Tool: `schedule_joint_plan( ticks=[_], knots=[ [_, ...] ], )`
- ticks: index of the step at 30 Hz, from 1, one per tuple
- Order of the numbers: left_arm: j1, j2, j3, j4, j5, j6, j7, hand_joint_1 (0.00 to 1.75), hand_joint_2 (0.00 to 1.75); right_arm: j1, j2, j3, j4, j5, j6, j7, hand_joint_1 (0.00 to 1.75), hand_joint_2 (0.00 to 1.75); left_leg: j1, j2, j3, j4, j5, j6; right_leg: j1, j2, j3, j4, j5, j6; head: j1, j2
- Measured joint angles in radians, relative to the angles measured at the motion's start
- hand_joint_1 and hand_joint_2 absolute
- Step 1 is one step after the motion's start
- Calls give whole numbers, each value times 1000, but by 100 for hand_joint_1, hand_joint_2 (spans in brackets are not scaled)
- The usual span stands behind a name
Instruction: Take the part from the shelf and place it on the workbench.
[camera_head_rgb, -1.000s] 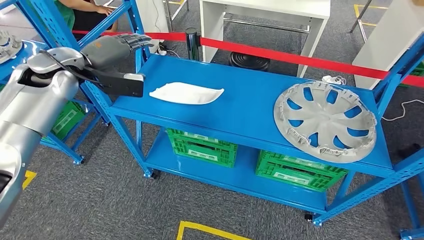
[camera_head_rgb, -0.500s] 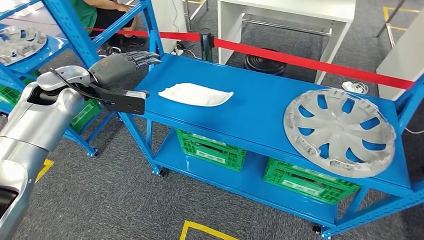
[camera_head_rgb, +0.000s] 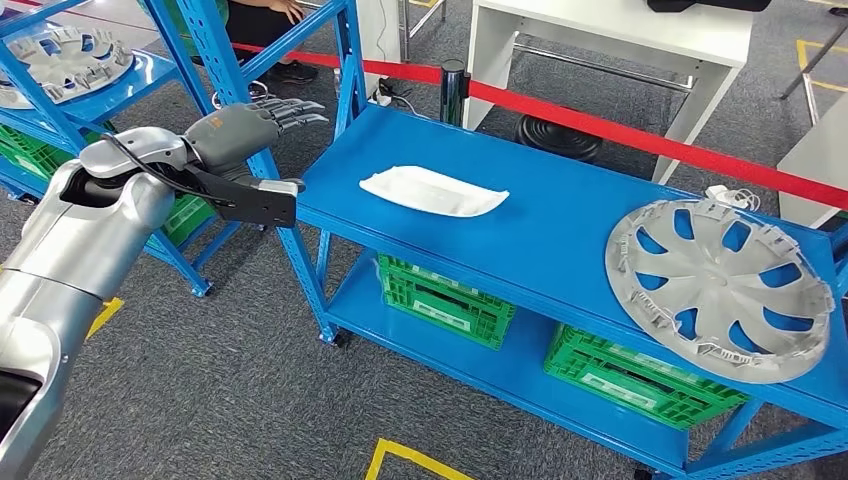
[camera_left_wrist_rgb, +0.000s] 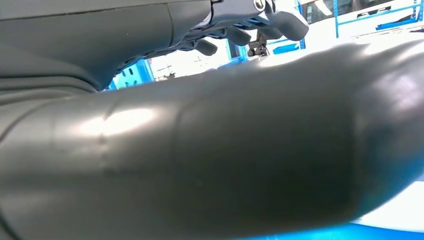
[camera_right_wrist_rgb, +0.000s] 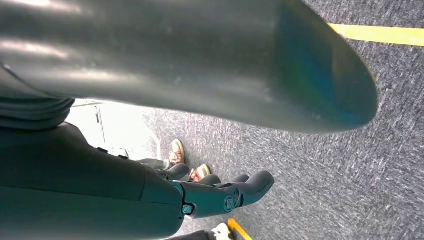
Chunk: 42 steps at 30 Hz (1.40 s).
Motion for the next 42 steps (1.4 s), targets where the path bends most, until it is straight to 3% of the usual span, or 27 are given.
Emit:
schedule_joint_plan(
  ticks=[4, 6, 8, 10, 12, 15, 17, 18, 20, 22, 23, 25, 26, 27, 28, 29, 30, 32, 33, 35, 36, 38, 40, 42],
  knots=[
    [-1, -3, 0, 3, 1, -1, 0, 0, 0, -1, 1, -6, 0, 4, 2, 0, 0, 0, -3, -2, 5, -10, 1, 16, -6, -3, 11, -13, 6, 23, 0, 0],
    [-3, -7, 0, 3, 1, -1, -1, 0, 0, -2, 1, -6, 0, 10, 0, 0, 0, 0, 4, 2, 21, -38, 13, 25, -6, 24, 0, 14, -13, 28, 0, 0],
    [-3, -11, 0, 4, 1, 0, -1, 0, 0, 1, 0, -6, 0, 16, 0, -4, 0, 0, 8, 7, 30, -52, 19, 29, -8, 63, -54, 119, -63, 28, 1, 0],
    [3, -16, 0, 5, 1, 1, -1, 0, 0, 7, 0, -6, 0, 20, -2, -7, 0, 0, 9, 9, 29, -50, 18, 28, -11, 78, -122, 240, -104, 31, 2, 0],
    [10, -19, 0, 7, 1, 2, -1, 0, 0, 10, 0, -6, 0, 22, -3, -6, 0, 0, 12, 12, 28, -45, 13, 20, -17, 78, -140, 253, -84, 36, 3, 0],
    [11, -19, 0, 9, 2, 1, -3, 0, 0, 10, 1, -6, 1, 22, -1, -6, 0, 0, 22, 23, 18, -10, -8, -8, -27, 48, -78, 102, -3, 53, 5, 0],
    [10, -16, 0, 9, 3, 1, -4, 0, 0, 8, 5, -6, 2, 22, 0, -7, 0, 0, 19, 30, 6, 22, -27, -26, -29, 27, -61, 59, 7, 43, 8, 0],
    [10, -14, 0, 9, 3, 1, -5, 0, 0, 8, 7, -6, 2, 22, 0, -7, 0, 0, 16, 34, 4, 29, -32, -31, -29, 29, -67, 69, 3, 31, 9, 0],
    [9, -12, 1, 9, 5, 0, -9, 0, 0, 8, 7, -6, 2, 24, 0, -7, 0, 0, 17, 39, 6, 33, -39, -41, -31, 48, -69, 73, 0, 13, 7, 0],
    [9, -6, 1, 9, 9, -1, -14, 0, 0, 9, 7, -6, 2, 30, 2, -7, 0, 0, 23, 21, -4, 64, -65, -50, -30, 68, -67, 74, -1, 3, 6, 0],
    [10, 0, 1, 9, 12, -1, -16, 0, 0, 9, 6, -5, 2, 34, 3, -7, 0, 0, 24, 6, -23, 109, -91, -53, -29, 78, -65, 72, 0, -2, 5, 0],
    [14, 15, 1, 9, 17, 0, -19, 0, 0, 9, 3, -4, 2, 40, 6, -7, 0, 0, 25, -15, -89, 240, -147, -50, -25, 100, -64, 68, 2, -9, 4, 0],
    [19, 20, 2, 9, 19, 1, -20, 0, 0, 10, 0, -4, 2, 42, 8, -7, 0, 0, 24, -19, -120, 292, -161, -45, -22, 112, -63, 66, 3, -11, 4, 0],
    [23, 25, 2, 10, 22, 1, -23, 0, 0, 11, -2, -3, 2, 45, 10, -7, 0, 0, 21, -23, -138, 314, -156, -37, -18, 123, -63, 66, 4, -12, 4, 0],
    [27, 28, 2, 9, 24, 1, -26, 0, 0, 13, -4, -3, 2, 47, 14, -7, 0, 0, 16, -27, -139, 300, -135, -27, -14, 135, -63, 65, 4, -13, 5, 0],
    [30, 31, 2, 9, 27, 1, -30, 0, 0, 14, -6, -1, 2, 50, 18, -7, 0, 0, 10, -35, -121, 250, -99, -15, -12, 145, -63, 65, 4, -14, 5, 0],
    [30, 34, 2, 8, 31, 2, -34, 0, 0, 14, -8, 1, 2, 53, 22, -7, 0, 0, 1, -53, -92, 178, -61, 0, -11, 155, -62, 63, 5, -16, 5, 0],
    [30, 43, 3, 7, 39, 2, -41, 0, 0, 15, -13, 7, 5, 58, 26, -7, 0, 0, -11, -85, -37, 60, -16, 22, -12, 173, -63, 60, 7, -15, 5, 0],
    [29, 46, 4, 7, 43, 2, -46, 0, 0, 16, -16, 9, 7, 59, 28, -7, 0, 0, -15, -92, -23, 34, -10, 27, -14, 180, -63, 57, 8, -13, 4, 0],
    [29, 51, 4, 7, 50, 3, -56, 0, 0, 19, -24, 11, 10, 59, 34, -7, 0, 0, -15, -80, -13, 19, -9, 25, -15, 195, -63, 50, 12, -3, 3, 0],
    [29, 52, 4, 5, 52, 4, -61, 0, 0, 20, -28, 12, 11, 58, 38, -7, 0, 0, -12, -73, -7, 8, -5, 23, -12, 187, -63, 52, 9, 2, 4, 0],
    [28, 54, 4, 2, 57, 4, -67, 0, 0, 18, -37, 12, 14, 57, 41, -7, 0, 0, -6, -56, 5, -15, 4, 21, -4, 145, -82, 96, -23, 8, 6, 0],
    [28, 60, 3, 2, 60, 4, -70, 0, 0, 14, -48, 12, 15, 55, 42, -8, 0, 0, -4, -39, 7, -18, 6, 24, -1, 102, -134, 207, -81, 11, 8, 0],
    [31, 64, 1, 2, 63, 3, -70, 0, 0, 13, -56, 13, 15, 53, 42, -9, 0, 0, -3, -24, 2, -11, 2, 25, -2, 92, -175, 290, -105, 17, 8, 0]
  ],
)
